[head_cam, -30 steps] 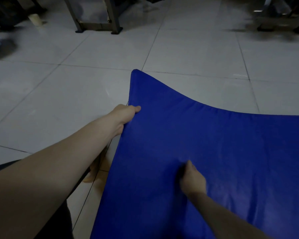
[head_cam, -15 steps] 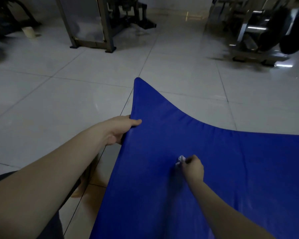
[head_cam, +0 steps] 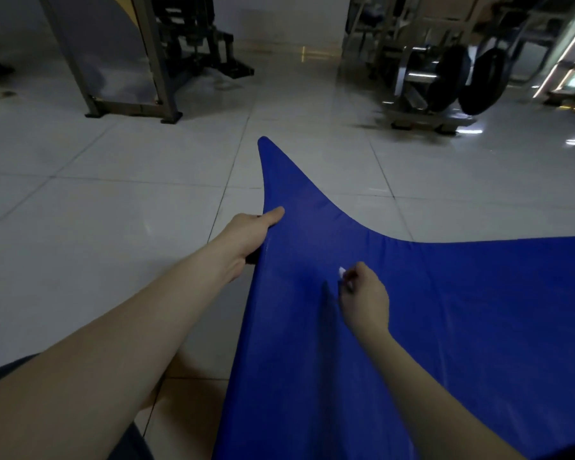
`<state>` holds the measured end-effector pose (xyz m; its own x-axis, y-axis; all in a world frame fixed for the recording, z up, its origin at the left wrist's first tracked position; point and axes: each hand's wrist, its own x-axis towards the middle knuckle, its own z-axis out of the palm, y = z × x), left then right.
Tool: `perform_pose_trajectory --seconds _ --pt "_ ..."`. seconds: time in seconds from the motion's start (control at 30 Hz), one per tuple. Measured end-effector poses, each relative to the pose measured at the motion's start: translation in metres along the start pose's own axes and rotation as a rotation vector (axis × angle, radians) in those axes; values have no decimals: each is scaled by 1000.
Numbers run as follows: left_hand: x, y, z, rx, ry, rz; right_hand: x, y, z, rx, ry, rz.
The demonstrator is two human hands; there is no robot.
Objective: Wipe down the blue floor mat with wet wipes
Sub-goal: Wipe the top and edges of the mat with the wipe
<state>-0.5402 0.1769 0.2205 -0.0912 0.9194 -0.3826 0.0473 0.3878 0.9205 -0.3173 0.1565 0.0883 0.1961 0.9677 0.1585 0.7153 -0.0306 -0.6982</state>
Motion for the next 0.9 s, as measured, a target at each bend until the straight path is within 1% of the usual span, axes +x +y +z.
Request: perform_pose_trajectory --seconds 0.03,0.07,0.1,0.13,0.2,0.3,0.33,0.4,0.47,0.53,0.6,0.67,0.77,0.9 --pt "-2 3 2 -14 -12 29 -6 11 -4 -160 -2 -77" --pt "-4 6 5 -32 -23 56 -12 24 -5 -242 -41 -105" --pt "-6 8 9 -50 -33 77 -19 35 -6 -246 -83 -93" --pt "-7 9 12 -61 -37 94 -26 44 -5 -188 -115 -46" --pt "-9 10 17 -81 -14 105 -34 48 -2 94 -138 129" --pt "-15 8 20 -127 50 78 -34 40 -3 642 -129 543" --pt "-17 7 21 -137 64 72 -31 39 -4 724 -111 650" --pt "-20 8 22 -140 70 69 -21 38 -4 682 -109 757" --pt "-22 10 24 -136 70 72 -12 34 -2 601 -129 803" --pt "-24 13 25 -135 80 68 -5 24 -1 582 -132 846" --pt "-24 14 28 -142 91 55 1 11 3 652 -139 813" --pt "-23 14 32 -148 91 55 8 -9 8 748 -117 717" --pt "-20 13 35 -158 117 62 19 -50 11 749 -110 447" --pt "-14 14 34 -76 207 76 9 -108 -1 747 -89 44"
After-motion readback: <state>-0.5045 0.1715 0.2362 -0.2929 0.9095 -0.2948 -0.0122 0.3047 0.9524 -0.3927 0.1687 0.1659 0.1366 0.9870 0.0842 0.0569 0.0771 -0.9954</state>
